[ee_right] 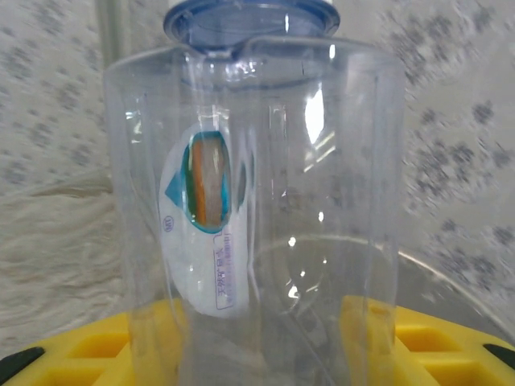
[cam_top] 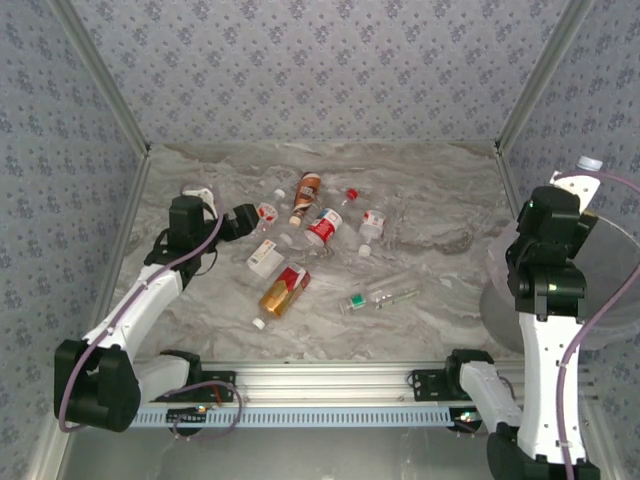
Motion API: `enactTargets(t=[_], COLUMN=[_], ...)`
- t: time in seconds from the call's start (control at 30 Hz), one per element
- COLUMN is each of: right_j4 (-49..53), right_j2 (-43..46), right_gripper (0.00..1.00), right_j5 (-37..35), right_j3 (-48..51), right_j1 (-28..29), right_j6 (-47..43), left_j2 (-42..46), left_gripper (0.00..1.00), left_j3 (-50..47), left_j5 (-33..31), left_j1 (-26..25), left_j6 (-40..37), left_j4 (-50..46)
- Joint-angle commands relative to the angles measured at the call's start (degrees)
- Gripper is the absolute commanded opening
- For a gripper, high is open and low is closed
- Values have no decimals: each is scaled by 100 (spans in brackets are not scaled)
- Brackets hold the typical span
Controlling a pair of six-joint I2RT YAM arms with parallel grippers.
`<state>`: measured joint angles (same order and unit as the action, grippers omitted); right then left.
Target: Put the plastic bottles in the bin
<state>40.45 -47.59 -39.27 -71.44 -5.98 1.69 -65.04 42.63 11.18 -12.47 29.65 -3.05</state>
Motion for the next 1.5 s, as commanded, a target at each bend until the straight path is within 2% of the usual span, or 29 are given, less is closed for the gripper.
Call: enactTargets(t=[0.0, 0.1, 0.2, 0.27, 0.37, 0.5, 0.6, 0.73, 0.87, 1.0, 1.2, 1.37, 1.47], right_j4=[-91, 23, -67, -115, -17, 101, -40, -373, -787, -1116, -1389, -1550, -1711], right_j2=[18, -126, -158, -168, -265, -219, -108, -115, -427, -841, -1313, -1539, -1665], right_gripper=[55, 56, 64, 71, 80, 83, 82, 82, 83, 83, 87, 99, 100], right_j5=[-38, -196, -199, -191, -164, -102, 315, 1020, 1851, 2657, 2635, 2697, 2774], right_j3=[198, 198, 262, 497, 454, 366, 359, 160, 21, -65, 116, 262, 506], right_j1=[-437, -848, -1099, -1151, -1150, -1026, -641, 276, 1131, 1685, 2180, 2460, 2595], right_j6=[235, 689, 1052, 1176, 1257, 1403, 1473, 1378, 1209, 1158, 1456, 1625, 1733], left_j2=[17, 100, 209, 261, 260, 246, 263, 324, 412, 523, 848, 992, 1044], left_gripper=[99, 99, 99, 99, 99, 99, 99, 99, 99, 99, 99, 99, 100], left_j3=[173, 167, 173, 188, 358, 465, 479, 465, 405, 355, 240, -47, -220], left_j5=[99, 84, 57, 12, -453, -805, -936, -988, -982, -1003, -1183, -819, -708], left_j1=[-34, -36, -36, -41, -261, -693, -949, -1249, -1574, -1873, -2146, -2243, -2449], left_j6=[-21, -21, -38, -53, -144, -188, -106, 9, 58, 124, 578, 855, 1006], left_j4=[-243, -347, -511, -668, -1226, -1655, -1828, -2103, -2417, -2727, -3407, -3682, -3771])
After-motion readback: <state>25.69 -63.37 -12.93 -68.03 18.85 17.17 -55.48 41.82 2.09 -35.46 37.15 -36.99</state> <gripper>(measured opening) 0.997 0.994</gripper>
